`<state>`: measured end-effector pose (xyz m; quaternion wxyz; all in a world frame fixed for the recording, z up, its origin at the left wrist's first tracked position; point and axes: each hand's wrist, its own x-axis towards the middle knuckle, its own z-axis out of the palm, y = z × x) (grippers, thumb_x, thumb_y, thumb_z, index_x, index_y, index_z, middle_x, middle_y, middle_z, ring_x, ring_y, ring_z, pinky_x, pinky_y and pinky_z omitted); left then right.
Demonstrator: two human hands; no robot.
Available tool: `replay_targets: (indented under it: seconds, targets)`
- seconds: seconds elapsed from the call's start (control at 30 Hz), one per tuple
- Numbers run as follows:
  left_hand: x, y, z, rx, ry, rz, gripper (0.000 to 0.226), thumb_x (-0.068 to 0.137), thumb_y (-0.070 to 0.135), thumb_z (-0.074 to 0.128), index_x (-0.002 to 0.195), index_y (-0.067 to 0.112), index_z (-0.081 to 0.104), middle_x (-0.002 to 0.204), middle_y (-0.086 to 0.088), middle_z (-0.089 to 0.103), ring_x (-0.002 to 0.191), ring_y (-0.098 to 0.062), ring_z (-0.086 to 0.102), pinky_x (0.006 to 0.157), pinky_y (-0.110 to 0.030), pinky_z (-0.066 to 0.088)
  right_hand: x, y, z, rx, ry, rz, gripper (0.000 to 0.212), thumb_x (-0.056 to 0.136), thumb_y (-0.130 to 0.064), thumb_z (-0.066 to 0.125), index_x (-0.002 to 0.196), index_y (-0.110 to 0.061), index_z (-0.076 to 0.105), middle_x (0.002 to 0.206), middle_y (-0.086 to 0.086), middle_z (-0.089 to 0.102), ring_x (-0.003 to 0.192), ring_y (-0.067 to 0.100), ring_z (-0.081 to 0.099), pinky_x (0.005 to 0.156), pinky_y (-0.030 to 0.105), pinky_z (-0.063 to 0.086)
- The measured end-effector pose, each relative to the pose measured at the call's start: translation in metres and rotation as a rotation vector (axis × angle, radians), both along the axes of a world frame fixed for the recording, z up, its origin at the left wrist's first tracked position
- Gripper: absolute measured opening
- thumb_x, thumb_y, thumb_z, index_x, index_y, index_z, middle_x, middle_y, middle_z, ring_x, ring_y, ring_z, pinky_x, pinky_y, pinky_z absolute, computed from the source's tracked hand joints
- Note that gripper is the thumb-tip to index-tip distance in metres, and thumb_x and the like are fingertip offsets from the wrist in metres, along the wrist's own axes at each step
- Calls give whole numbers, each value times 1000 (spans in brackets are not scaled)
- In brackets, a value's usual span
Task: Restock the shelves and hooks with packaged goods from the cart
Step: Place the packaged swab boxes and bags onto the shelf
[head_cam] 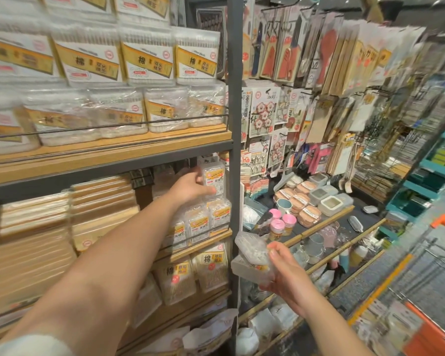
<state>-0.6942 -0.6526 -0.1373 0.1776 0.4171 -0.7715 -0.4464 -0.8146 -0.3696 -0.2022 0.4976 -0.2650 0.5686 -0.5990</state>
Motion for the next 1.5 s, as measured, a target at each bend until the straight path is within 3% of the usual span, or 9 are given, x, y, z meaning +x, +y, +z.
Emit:
replay_targets:
  seconds: [0.27,0.43,0.63,0.8,0.93,1.07,1.2,1.33,1.5]
  targets:
    - [9,17,15,-39,45,189,89,78,63,67,145,8,42,146,-9,47,129,-28,49,105,-42,45,4,4,3,28,21,18,23,93,-39,56,106,-20,52,88,1,51,61,13,53,58,29,47]
    - [35,82,17,-197,314,196,25,95,29,59,117,18,57,101,7,60,91,-6,59,75,-14,45,5,-1,11,5,55,74,12,105,-23,38,104,-18,49,109,14,59,85,31,56,58,30,49]
    - [49,135,-6,192,192,-234,53,75,53,69,125,43,51,129,9,56,115,-13,59,99,-34,49,20,-9,34,-140,-48,185,17,107,-19,29,111,-11,42,100,8,72,83,21,70,62,31,57]
    - [63,146,-11,325,362,-151,39,84,10,73,113,29,55,113,-4,63,92,-19,66,87,-39,55,32,-6,41,-208,-279,265,15,106,-21,31,114,-13,41,118,22,65,100,32,67,75,43,60]
    - [72,155,-14,367,376,-83,38,73,27,76,106,25,57,106,-8,66,88,-24,66,82,-43,53,40,-2,38,-210,-211,363,53,86,-25,70,130,-16,41,122,14,64,103,28,65,74,33,59]
    - [72,167,-9,506,472,101,52,82,51,61,116,11,63,98,-8,73,92,-24,69,91,-42,54,50,-1,40,-187,-139,388,66,82,-13,72,139,-28,41,132,17,59,104,28,65,80,34,56]
    - [83,164,2,433,283,274,61,83,71,49,104,18,70,95,-4,76,90,-21,71,79,-34,56,52,-1,50,-129,-40,379,74,79,-26,72,145,-36,38,131,21,56,98,27,65,65,29,59]
    - [93,162,9,197,169,323,52,92,61,49,119,18,60,101,0,70,81,-14,64,48,-20,45,52,-2,58,-135,18,381,65,80,-23,66,140,-34,44,125,18,61,91,23,67,59,27,59]
    - [108,166,25,338,234,121,49,91,8,63,132,24,41,117,-9,58,88,-17,57,69,-28,52,48,-5,58,-118,83,376,67,79,-29,66,143,-32,44,128,22,58,91,22,67,61,29,58]
